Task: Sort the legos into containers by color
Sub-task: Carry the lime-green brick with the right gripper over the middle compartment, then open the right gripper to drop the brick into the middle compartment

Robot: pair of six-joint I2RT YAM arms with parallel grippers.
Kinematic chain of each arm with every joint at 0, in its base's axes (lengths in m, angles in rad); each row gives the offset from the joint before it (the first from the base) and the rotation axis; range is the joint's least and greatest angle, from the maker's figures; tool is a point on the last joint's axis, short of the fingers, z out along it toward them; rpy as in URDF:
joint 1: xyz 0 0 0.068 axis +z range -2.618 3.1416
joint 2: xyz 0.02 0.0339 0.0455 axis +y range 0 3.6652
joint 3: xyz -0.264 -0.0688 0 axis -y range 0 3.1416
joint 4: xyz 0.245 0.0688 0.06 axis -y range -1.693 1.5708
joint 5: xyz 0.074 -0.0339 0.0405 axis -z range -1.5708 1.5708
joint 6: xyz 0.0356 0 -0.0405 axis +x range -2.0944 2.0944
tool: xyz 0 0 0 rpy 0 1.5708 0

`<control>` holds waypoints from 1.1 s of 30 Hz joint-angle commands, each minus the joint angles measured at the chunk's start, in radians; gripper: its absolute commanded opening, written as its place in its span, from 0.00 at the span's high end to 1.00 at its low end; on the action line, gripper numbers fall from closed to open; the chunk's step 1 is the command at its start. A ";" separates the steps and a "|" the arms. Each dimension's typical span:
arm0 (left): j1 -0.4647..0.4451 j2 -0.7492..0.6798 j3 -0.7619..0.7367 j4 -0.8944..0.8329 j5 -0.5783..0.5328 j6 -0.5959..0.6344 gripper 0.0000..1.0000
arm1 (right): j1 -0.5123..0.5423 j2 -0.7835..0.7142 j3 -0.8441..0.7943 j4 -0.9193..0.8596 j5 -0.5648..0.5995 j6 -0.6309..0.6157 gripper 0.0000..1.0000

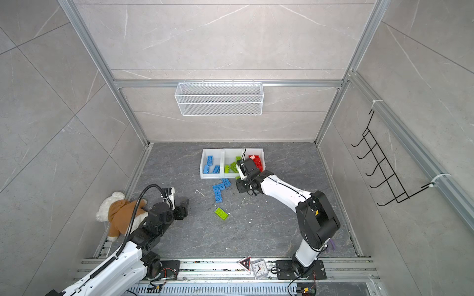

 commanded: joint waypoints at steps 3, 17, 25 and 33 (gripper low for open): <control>0.007 -0.010 0.003 0.032 -0.027 0.005 0.26 | -0.075 0.123 0.187 -0.052 0.008 -0.040 0.70; 0.008 -0.011 0.005 0.023 -0.055 -0.010 0.26 | -0.103 0.357 0.473 -0.033 -0.018 0.024 0.69; 0.008 -0.011 0.003 0.026 -0.049 -0.007 0.26 | -0.103 0.408 0.544 -0.022 -0.087 0.073 0.66; 0.008 -0.014 0.003 0.026 -0.046 -0.005 0.26 | -0.103 0.443 0.605 -0.044 -0.095 0.090 0.46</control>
